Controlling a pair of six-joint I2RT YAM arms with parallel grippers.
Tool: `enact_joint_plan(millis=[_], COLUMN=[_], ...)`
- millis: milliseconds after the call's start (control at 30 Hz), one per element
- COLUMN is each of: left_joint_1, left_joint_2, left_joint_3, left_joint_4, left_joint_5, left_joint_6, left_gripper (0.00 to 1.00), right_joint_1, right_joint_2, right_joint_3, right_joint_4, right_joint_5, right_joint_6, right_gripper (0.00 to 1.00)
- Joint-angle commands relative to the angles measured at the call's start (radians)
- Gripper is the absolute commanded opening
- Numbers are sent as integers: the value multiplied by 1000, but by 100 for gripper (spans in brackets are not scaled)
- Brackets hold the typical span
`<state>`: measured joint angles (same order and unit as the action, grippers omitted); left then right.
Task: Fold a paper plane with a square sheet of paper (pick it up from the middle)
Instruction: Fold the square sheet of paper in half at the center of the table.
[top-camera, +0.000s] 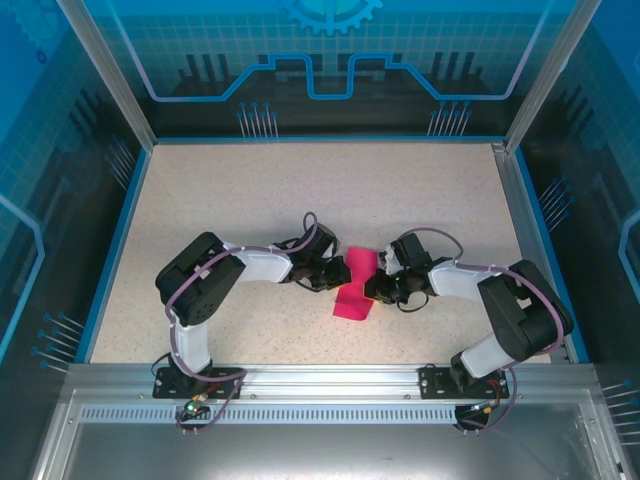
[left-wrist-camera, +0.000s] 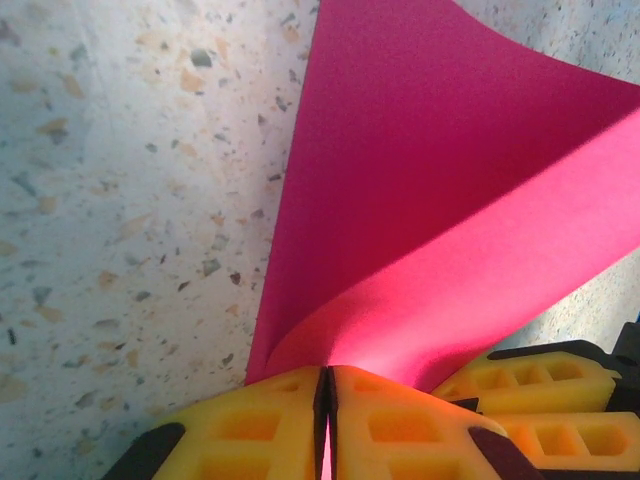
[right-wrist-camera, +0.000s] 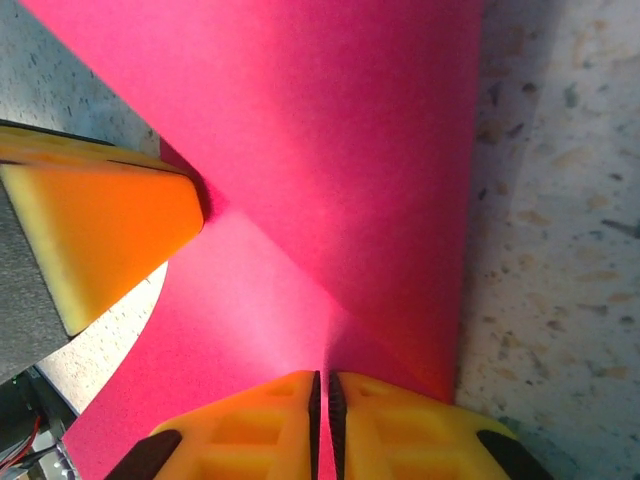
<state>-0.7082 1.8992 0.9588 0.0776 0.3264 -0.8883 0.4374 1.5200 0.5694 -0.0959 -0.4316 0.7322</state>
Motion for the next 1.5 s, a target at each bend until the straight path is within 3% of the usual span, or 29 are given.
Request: enact_joint_plan(millis=[0, 167, 600, 933, 1467], left_joint_1=[-20, -22, -22, -22, -23], left_joint_2=[57, 61, 63, 63, 63], left_joint_3=[-22, -19, -12, -12, -9], left_joint_4=[-79, -78, -88, -92, -96], left_joint_5=[-29, -28, -28, -29, -29], left_joint_6=[17, 19, 25, 25, 29], left_gripper=[14, 14, 14, 14, 13], right_joint_1=[-4, 36, 56, 103, 137], right_joint_2=[-59, -128, 15, -150, -126], right_joint_3=[-1, -4, -105, -93, -163], right_joint_4=[-54, -48, 60, 32, 49], right_joint_5=[-16, -46, -32, -53, -18], right_joint_6=[-23, -5, 25, 59, 91], right_gripper=[16, 17, 15, 15, 15])
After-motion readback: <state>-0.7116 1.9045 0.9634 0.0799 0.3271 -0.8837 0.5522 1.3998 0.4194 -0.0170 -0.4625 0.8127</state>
